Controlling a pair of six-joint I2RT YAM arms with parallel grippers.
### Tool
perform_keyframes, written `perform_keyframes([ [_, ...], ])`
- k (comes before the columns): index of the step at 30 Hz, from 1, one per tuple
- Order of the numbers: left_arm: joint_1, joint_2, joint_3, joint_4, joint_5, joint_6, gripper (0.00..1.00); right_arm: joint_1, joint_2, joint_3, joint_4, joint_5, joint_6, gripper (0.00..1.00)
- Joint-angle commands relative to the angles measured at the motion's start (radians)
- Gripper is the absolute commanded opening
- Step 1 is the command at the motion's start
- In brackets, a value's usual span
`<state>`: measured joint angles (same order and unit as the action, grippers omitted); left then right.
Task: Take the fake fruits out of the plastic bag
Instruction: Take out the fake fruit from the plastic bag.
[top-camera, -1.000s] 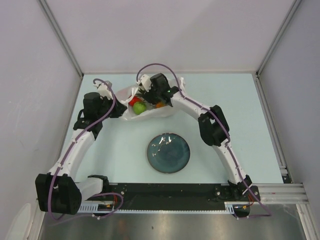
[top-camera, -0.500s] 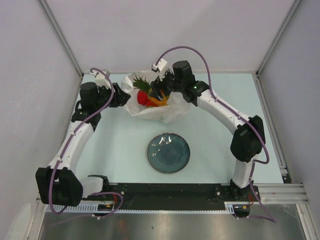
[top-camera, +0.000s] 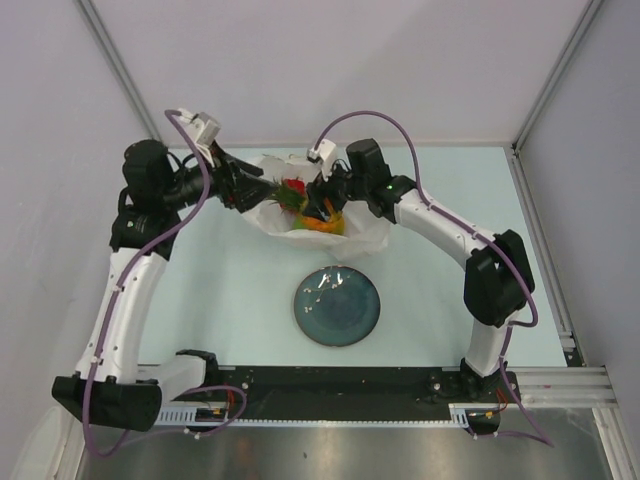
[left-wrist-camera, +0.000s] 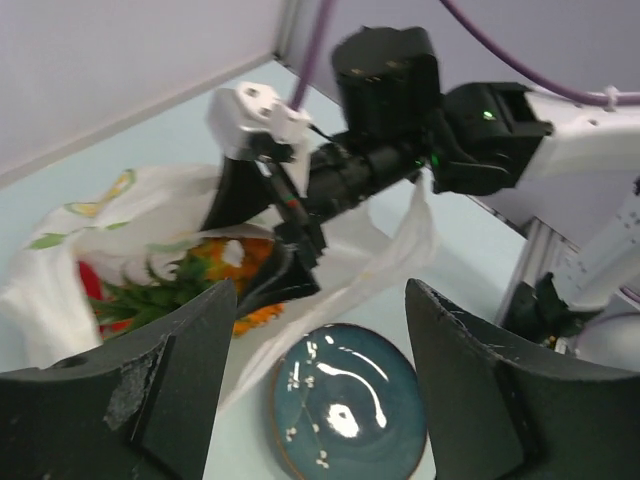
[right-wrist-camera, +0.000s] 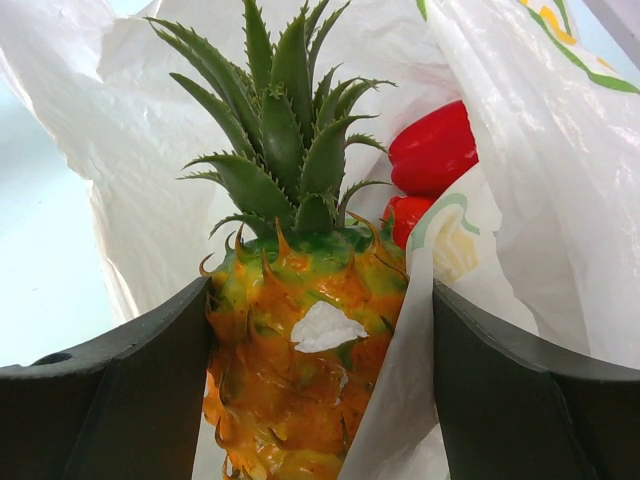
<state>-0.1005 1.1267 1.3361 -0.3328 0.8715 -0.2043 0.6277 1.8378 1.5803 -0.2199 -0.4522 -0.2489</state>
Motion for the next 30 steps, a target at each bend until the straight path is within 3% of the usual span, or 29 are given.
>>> perform_keyframes([
  [1,-0.056,0.042,-0.040,-0.043,0.034,0.037,0.74,-0.014,-0.064,-0.006,0.062,-0.051,0.042,0.47],
  [7,-0.107,0.172,0.061,-0.100,-0.074,0.095,0.69,-0.031,-0.101,-0.028,0.070,-0.095,0.069,0.46],
  [11,-0.107,0.255,0.167,-0.213,-0.257,0.200,0.65,-0.039,-0.123,-0.040,0.077,-0.106,0.077,0.46],
  [15,-0.107,0.300,0.213,-0.250,-0.313,0.246,0.58,-0.039,-0.141,-0.049,0.083,-0.103,0.082,0.46],
  [22,-0.110,0.295,0.184,-0.258,-0.367,0.302,0.54,-0.045,-0.149,-0.055,0.083,-0.103,0.074,0.47],
  [30,-0.140,0.303,0.158,-0.256,-0.333,0.307,0.43,-0.046,-0.150,-0.054,0.093,-0.098,0.086,0.47],
])
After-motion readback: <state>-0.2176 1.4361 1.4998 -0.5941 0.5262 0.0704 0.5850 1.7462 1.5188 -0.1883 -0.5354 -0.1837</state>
